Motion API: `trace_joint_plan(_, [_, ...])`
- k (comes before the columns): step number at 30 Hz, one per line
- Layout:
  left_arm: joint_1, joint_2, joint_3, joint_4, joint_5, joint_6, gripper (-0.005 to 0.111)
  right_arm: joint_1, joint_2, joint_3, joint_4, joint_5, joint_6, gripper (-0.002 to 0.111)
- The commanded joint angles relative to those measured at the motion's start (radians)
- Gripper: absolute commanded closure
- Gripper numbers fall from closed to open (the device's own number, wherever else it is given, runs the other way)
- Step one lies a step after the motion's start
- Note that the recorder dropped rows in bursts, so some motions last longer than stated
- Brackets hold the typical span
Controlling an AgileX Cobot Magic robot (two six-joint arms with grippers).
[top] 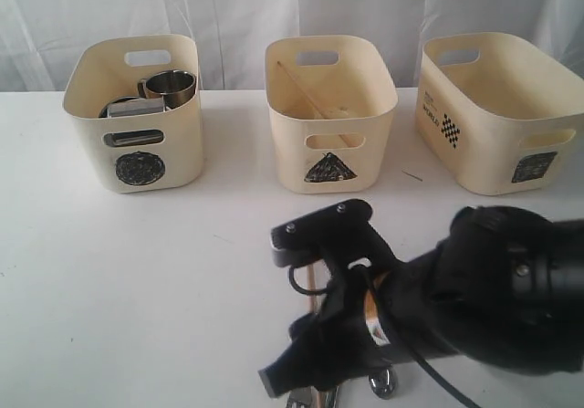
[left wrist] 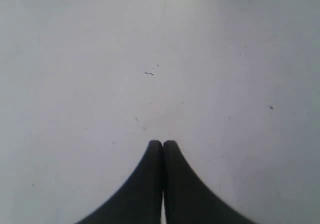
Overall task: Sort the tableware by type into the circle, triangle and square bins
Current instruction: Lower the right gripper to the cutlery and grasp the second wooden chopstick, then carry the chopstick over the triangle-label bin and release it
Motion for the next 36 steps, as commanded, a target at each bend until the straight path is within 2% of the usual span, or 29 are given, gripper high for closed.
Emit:
trace_joint_plan(1, [0.002,-0.004,0.009,-0.004,0.016,-0.002,0.107,-0.012,0.116,-0.152,-0.021,0.065,-0.002,0.058])
trace_joint_plan(7, [0.002,-0.004,0.009,-0.004,0.016,-0.002,0.107,-0.076,0.299,-0.368,0.04,0.325,0.047,0.059])
trace_joint_plan(12, [0.002,-0.004,0.009,-0.004,0.016,-0.002,0.107,-0.086,0.383,-0.439,0.038,0.323,-0.041,0.059])
trace_joint_plan(21, [0.002,-0.004,0.009,-0.004,0.016,-0.002,0.107,-0.086,0.455,-0.447,0.018,0.311,-0.038,0.06])
trace_joint_plan(30, [0.002,-0.004,0.009,-0.004,0.016,-0.002,0.107,-0.086,0.482,-0.447,0.013,0.261,-0.038,0.086])
trace_joint_plan(35, [0.002,-0.004,0.009,-0.004,0.016,-0.002,0.107,-0.086,0.482,-0.447,0.013,0.215,-0.038,0.108])
trace_joint_plan(36, [0.002,-0.004,0.009,-0.004,0.016,-0.002,0.107,-0.086,0.482,-0.447,0.013,0.2,-0.038,0.108])
